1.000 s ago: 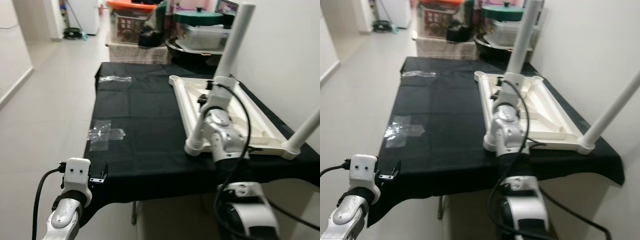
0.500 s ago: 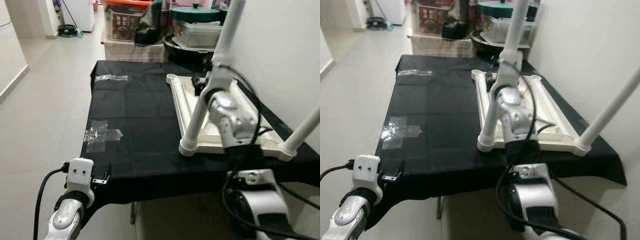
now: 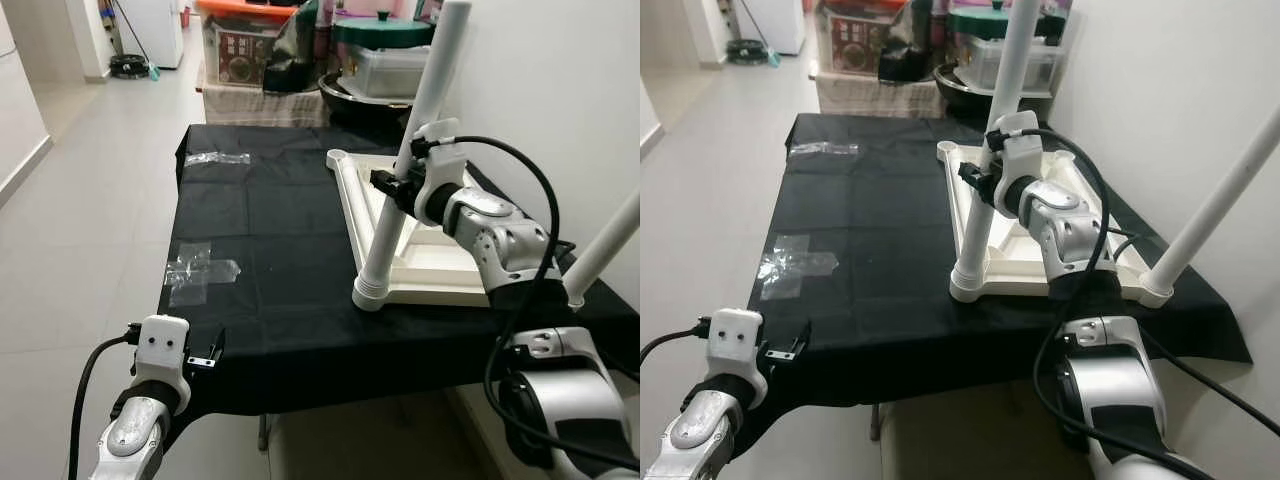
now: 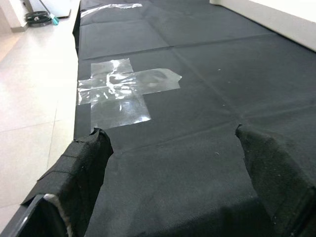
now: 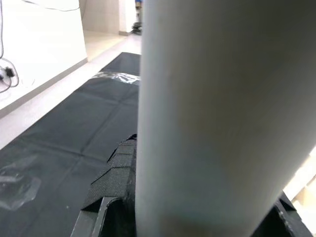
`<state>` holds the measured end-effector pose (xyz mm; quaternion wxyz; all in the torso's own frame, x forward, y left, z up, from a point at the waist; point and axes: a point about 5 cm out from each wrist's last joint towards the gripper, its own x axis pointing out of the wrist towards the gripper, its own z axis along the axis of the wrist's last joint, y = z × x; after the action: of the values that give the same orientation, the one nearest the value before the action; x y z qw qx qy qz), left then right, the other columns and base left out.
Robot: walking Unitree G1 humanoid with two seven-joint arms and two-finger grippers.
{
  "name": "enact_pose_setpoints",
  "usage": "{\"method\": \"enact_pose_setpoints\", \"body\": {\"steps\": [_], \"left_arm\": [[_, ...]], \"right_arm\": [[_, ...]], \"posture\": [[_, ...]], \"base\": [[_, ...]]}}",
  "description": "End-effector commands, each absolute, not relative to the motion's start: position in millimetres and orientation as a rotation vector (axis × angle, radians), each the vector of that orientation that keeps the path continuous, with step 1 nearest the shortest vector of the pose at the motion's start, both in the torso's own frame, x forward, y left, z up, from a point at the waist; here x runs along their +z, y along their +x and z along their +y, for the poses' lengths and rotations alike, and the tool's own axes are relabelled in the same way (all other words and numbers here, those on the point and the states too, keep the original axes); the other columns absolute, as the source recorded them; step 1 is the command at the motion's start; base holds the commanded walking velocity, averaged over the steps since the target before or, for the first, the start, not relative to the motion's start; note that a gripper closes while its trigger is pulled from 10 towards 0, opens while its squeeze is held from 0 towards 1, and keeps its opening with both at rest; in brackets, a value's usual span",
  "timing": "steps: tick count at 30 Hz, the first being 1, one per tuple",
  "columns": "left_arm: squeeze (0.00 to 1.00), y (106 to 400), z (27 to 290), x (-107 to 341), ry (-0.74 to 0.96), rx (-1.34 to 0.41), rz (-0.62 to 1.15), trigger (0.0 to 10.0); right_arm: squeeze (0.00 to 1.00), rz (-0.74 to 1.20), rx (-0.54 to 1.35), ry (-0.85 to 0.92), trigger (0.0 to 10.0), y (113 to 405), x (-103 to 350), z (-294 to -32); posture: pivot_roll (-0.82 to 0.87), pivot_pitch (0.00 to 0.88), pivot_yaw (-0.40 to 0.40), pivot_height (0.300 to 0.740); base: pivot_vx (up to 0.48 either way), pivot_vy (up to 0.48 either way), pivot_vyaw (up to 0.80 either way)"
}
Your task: Building children table
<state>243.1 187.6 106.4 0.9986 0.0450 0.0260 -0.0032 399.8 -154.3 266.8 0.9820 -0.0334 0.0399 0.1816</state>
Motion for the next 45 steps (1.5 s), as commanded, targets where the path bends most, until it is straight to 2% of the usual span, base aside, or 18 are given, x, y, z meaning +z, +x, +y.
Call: {"method": "enact_pose_setpoints", "body": {"steps": [1,9,11,15,16,17,18,19,20,24,25,26,29,36,37,39,40,45], "left_arm": [[0.00,242,188,104,0.089,-0.012,0.060,10.0],[0.00,241,189,105,0.091,-0.010,0.062,10.0],[0.00,241,187,106,0.091,-0.011,0.061,10.0],[0.00,242,185,106,0.091,-0.015,0.062,10.0],[0.00,242,184,105,0.092,-0.018,0.064,10.0],[0.00,242,184,105,0.092,-0.018,0.064,10.0],[0.00,242,185,105,0.092,-0.019,0.065,10.0],[0.00,242,185,105,0.092,-0.019,0.065,10.0],[0.00,243,185,104,0.090,-0.015,0.065,10.0],[0.00,244,186,104,0.087,-0.012,0.063,10.0],[0.00,244,185,104,0.085,-0.014,0.062,10.0],[0.00,243,185,104,0.083,-0.015,0.063,10.0],[0.00,243,185,104,0.083,-0.016,0.063,10.0],[0.00,244,186,104,0.085,-0.017,0.060,10.0],[0.00,245,185,105,0.085,-0.019,0.056,10.0],[0.00,246,184,105,0.086,-0.020,0.054,10.0],[0.00,246,184,105,0.086,-0.020,0.052,10.0],[0.00,244,186,105,0.089,-0.014,0.053,10.0]], "right_arm": [[0.00,0.155,0.266,-0.068,0.0,404,247,-158],[0.00,0.150,-0.235,0.132,0.0,399,230,-167],[0.00,0.167,-0.179,0.205,0.0,376,222,-108],[0.00,0.154,-0.149,0.204,0.0,372,224,-92],[0.00,0.156,-0.097,0.180,1.9,373,225,-85],[0.00,0.156,-0.097,0.180,1.9,373,225,-85],[0.00,0.138,-0.044,0.157,10.0,377,228,-82],[0.00,0.138,-0.044,0.157,10.0,377,228,-82],[1.00,0.112,-0.034,0.142,10.0,380,232,-88],[1.00,0.082,-0.053,0.123,10.0,386,240,-105],[0.07,0.064,-0.033,0.100,10.0,388,246,-116],[0.00,0.042,0.002,0.078,10.0,389,252,-124],[0.00,0.023,0.046,0.067,10.0,389,256,-129],[0.00,0.104,0.594,0.108,10.0,381,222,-121],[0.00,0.151,0.668,0.100,4.9,377,203,-116],[0.00,0.180,0.704,0.091,4.9,375,191,-113],[0.00,0.206,0.700,0.098,0.0,375,181,-111],[0.00,0.277,0.469,0.099,0.0,387,167,-120]], "posture": [[0.05,0.000,-0.111,0.740],[0.05,0.000,-0.109,0.740],[0.05,0.000,-0.100,0.740],[0.05,0.000,-0.099,0.740],[0.04,0.000,-0.101,0.740],[0.04,0.000,-0.101,0.740],[0.04,0.000,-0.105,0.740],[0.04,0.000,-0.105,0.740],[0.04,0.000,-0.106,0.740],[0.03,0.000,-0.108,0.740],[0.03,0.000,-0.108,0.740],[0.03,0.000,-0.106,0.740],[0.03,0.000,-0.106,0.740],[0.04,0.000,-0.108,0.740],[0.04,0.000,-0.108,0.740],[0.04,0.000,-0.108,0.740],[0.05,0.000,-0.116,0.740],[0.06,0.000,-0.118,0.740]], "base": [[0.000,0.000,0.00],[0.000,0.000,0.00],[0.000,0.000,0.00],[0.000,0.000,0.00],[0.000,0.000,0.00],[0.000,0.000,0.00],[0.000,0.000,0.00],[0.000,0.000,0.00],[0.000,0.000,0.00],[0.000,0.000,0.00],[0.000,0.000,0.00],[0.000,0.000,0.00],[0.000,0.000,0.00],[0.000,0.000,0.00],[0.000,0.000,0.00],[0.000,0.000,0.00],[0.000,0.000,0.00],[0.000,0.000,0.00]]}}
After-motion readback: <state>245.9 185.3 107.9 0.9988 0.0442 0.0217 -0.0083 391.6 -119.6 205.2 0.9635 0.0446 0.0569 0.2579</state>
